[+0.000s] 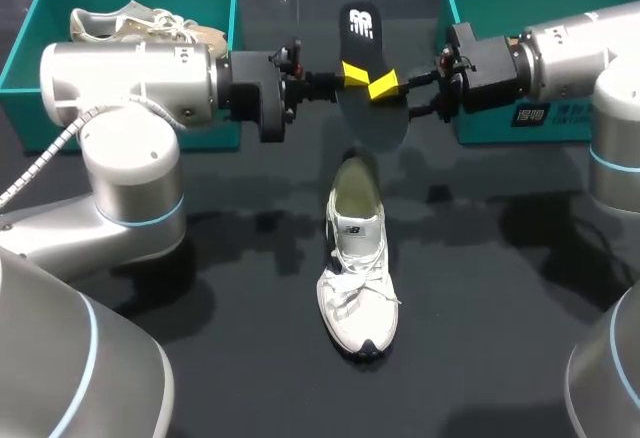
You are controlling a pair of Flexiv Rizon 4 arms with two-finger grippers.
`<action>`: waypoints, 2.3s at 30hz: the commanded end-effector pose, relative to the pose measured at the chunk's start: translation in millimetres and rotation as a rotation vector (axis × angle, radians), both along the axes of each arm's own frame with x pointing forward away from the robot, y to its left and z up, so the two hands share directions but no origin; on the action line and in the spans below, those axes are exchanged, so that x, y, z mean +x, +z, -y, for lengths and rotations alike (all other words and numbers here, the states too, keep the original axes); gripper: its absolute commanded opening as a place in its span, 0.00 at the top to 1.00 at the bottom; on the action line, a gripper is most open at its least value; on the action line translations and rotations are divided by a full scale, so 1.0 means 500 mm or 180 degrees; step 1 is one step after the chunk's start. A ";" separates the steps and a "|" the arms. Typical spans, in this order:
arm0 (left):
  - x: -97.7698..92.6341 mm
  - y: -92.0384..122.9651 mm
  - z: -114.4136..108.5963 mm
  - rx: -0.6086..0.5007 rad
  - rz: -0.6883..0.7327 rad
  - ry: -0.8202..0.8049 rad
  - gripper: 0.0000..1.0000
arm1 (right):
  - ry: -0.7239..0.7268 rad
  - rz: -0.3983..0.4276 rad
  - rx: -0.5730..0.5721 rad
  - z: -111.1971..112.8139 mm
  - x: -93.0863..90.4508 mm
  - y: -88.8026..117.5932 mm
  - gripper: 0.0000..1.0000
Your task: Take the shoe out of the shoebox, open the shoe tongue, remove and reinsert the insole, then place the shoe into the shoebox
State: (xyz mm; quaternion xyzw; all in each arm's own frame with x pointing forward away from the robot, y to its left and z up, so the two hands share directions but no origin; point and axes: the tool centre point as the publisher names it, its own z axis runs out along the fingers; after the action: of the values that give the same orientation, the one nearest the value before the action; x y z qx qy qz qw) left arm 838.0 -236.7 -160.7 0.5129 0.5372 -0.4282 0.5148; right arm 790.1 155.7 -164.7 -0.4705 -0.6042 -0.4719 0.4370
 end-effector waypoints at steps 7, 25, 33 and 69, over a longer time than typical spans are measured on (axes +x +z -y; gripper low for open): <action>0.000 -0.008 0.006 0.0018 -0.0006 0.0008 1.00 | 0.0044 -0.0001 0.0013 -0.009 0.009 -0.003 0.92; -0.025 -0.002 -0.108 0.0410 -0.0026 -0.0153 0.00 | -0.0017 0.0057 0.0029 0.007 0.009 -0.016 1.00; -0.025 -0.002 -0.108 0.0410 -0.0026 -0.0153 0.00 | -0.0032 0.0081 0.0041 0.012 0.012 -0.020 1.00; -0.055 -0.028 -0.185 0.1461 -0.2933 0.1039 0.00 | -0.0131 0.0503 -0.0061 0.016 0.033 -0.062 1.00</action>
State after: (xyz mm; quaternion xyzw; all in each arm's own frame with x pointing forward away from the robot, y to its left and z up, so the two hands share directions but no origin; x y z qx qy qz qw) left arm 807.3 -146.1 -173.4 0.3335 0.8296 -0.3710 0.2508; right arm 814.1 145.4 -187.0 -0.4453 -0.6384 -0.4974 0.3830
